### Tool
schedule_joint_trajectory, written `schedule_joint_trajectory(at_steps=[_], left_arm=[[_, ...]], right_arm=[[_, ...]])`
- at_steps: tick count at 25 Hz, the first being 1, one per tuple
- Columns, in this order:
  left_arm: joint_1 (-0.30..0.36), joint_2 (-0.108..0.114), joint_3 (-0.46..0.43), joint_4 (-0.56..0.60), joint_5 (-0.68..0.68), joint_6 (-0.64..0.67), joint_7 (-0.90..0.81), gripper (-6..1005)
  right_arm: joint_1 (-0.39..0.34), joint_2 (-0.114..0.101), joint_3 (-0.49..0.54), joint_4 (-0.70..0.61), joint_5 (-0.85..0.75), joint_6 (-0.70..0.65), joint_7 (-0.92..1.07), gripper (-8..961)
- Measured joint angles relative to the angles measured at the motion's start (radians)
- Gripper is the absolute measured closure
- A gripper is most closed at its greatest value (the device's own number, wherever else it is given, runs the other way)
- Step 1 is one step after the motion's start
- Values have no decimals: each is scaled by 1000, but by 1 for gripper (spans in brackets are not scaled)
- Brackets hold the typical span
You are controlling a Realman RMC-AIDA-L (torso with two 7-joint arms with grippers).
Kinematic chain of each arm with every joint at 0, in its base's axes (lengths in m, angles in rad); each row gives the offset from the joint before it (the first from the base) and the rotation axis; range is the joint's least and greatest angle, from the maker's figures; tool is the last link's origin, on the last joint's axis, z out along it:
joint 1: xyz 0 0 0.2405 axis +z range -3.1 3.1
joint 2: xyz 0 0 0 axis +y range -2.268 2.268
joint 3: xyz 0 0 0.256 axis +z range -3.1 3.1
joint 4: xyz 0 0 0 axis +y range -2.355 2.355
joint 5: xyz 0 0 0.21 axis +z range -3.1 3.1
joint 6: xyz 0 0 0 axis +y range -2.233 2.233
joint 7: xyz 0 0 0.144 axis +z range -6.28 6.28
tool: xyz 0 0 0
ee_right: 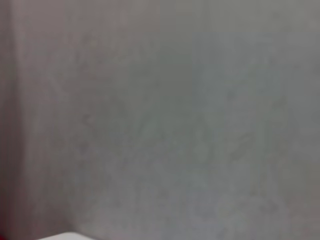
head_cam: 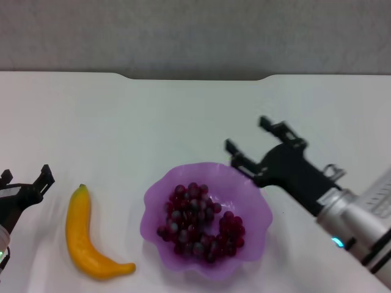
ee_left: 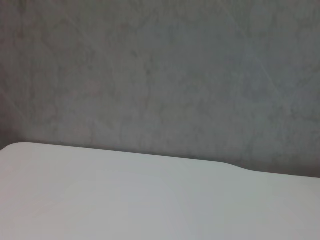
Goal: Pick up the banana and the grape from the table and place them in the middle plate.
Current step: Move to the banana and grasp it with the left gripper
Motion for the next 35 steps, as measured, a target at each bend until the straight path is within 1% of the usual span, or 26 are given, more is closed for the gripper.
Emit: schedule_joint_trajectory(at_steps=[6,9,10,11,14,16,18,19,21,24,29,32,35], left_arm=[[1,2,0,-2,3,10,-1,246],[1,4,2,-31,9,-1,-2,247],[19,12,11,-94,20,-37,-1,248],[19,12,11,-94,20,-37,-1,248],[65,26,-3,-234,76,-124,12,250],[98,33,-49,-340,137,-225,19,251],[136,33,-113,-462,210,-367,36,252],[160,28,-153,-536,250,-454,55,252],[199,16,-205,-657,301,-600,95,253],[230,14,-242,-803,316,-776,118,254],[237,13,-301,-930,328,-1044,153,257],[218,12,-326,-977,364,-1221,154,258],[195,10,-334,-999,407,-1332,134,260]], right_arm=[[-6,-5,41,-51,50,-16,-1,97],[-6,-5,68,-89,57,-14,-10,97],[-7,-6,76,-104,58,-7,-17,97],[-7,-6,82,-117,59,3,-24,97],[-12,-8,91,-129,61,58,-47,97],[-16,-9,95,-130,61,80,-77,97],[-18,-9,97,-131,61,96,-125,97],[-19,-7,97,-130,62,108,-154,97],[-21,-4,98,-125,69,141,-200,97],[-23,-2,98,-115,76,165,-233,97],[-26,-4,93,-114,77,166,-244,97],[-28,-5,92,-116,77,167,-259,97],[-28,-5,92,-120,77,168,-261,97]])
